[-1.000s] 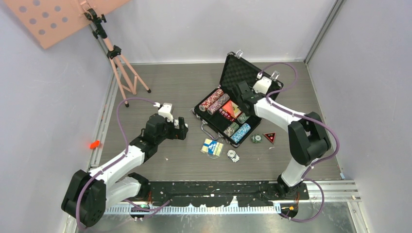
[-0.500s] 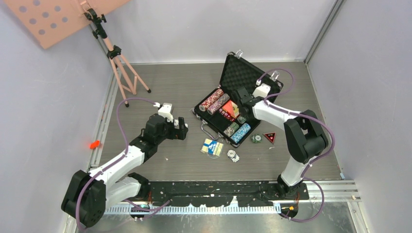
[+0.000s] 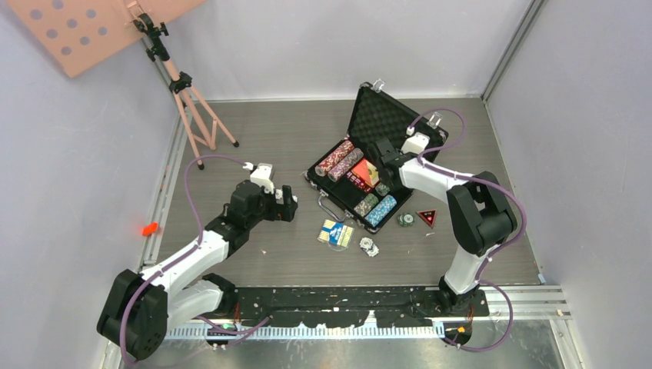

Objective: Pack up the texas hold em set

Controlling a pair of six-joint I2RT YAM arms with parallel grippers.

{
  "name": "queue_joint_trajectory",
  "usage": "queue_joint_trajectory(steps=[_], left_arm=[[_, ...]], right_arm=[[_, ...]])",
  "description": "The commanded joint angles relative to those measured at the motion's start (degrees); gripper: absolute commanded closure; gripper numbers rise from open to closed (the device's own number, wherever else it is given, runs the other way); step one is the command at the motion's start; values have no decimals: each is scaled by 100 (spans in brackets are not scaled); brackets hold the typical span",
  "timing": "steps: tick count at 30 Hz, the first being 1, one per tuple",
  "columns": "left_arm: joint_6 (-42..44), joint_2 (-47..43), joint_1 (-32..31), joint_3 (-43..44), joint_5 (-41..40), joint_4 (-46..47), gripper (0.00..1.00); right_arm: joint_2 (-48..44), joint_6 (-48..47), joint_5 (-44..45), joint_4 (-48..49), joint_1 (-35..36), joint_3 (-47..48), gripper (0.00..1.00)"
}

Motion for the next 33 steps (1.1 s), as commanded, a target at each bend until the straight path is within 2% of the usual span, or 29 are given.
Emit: queue_joint_trajectory(steps=[1,5,14,26,33], left_arm=[[79,-54,-26,132,34,72,0],[88,-42,-26,133,16,76,0],[96,-33,-26,133,16,76,0],[97,-29,-24,133,12,71,0],[97,-41,-26,141,25,75,0]], right_arm=[[4,-28,345,7,-120,199,36],[67,-19,104,5,-157,213,32],[229,36,-195,12,-204,180,32],[429,517,-643,28,-229,146,41],[370,887,-864,-64,-228,-6,36]])
